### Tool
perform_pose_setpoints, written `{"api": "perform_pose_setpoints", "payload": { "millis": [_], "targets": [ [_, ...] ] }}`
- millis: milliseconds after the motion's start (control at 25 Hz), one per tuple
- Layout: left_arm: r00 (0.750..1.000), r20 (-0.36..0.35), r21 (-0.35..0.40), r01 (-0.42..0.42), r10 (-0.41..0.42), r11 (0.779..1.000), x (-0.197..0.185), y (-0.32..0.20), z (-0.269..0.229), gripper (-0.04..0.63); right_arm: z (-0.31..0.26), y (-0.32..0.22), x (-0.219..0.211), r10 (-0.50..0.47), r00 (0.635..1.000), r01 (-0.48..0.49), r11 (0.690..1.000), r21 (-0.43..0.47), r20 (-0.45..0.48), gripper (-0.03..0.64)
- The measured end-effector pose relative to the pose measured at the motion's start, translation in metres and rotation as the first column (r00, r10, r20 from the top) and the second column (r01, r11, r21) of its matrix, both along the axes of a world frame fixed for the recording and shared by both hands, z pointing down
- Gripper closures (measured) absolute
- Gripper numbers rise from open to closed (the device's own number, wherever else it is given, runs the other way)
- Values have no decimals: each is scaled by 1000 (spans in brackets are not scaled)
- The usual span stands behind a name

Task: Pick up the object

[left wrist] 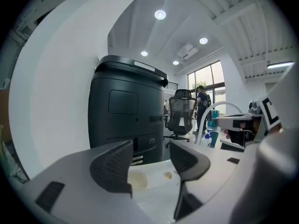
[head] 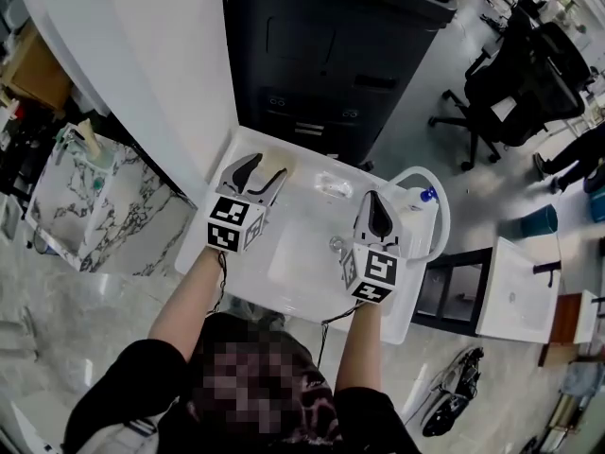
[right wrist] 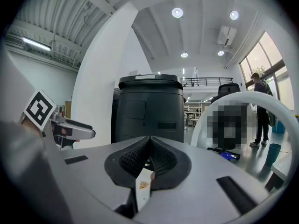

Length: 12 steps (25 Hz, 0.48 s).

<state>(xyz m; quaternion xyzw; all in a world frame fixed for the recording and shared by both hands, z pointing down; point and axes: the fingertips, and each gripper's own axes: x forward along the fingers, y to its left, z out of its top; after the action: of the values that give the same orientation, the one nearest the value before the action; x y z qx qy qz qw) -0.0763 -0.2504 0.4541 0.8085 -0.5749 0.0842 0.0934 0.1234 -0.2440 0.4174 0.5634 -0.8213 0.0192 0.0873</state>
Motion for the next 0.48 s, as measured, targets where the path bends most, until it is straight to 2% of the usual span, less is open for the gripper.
{"api": "perform_pose_setpoints", "payload": {
  "millis": [80, 160, 480],
  "targets": [
    [1000, -5, -12, -12, 12, 1000, 5, -4, 5, 261, 1, -2, 2, 5, 1000, -5, 1000, -3, 1, 601],
    [1000, -4, -18, -19, 19, 1000, 7, -7, 8, 222, 2, -4, 4, 10, 1000, -10, 1000, -6, 2, 601],
    [1000, 12, -66, -20, 21, 998, 6, -17, 23, 215, 5, -10, 4, 20, 1000, -20, 1000, -12, 13, 601]
  ]
}}
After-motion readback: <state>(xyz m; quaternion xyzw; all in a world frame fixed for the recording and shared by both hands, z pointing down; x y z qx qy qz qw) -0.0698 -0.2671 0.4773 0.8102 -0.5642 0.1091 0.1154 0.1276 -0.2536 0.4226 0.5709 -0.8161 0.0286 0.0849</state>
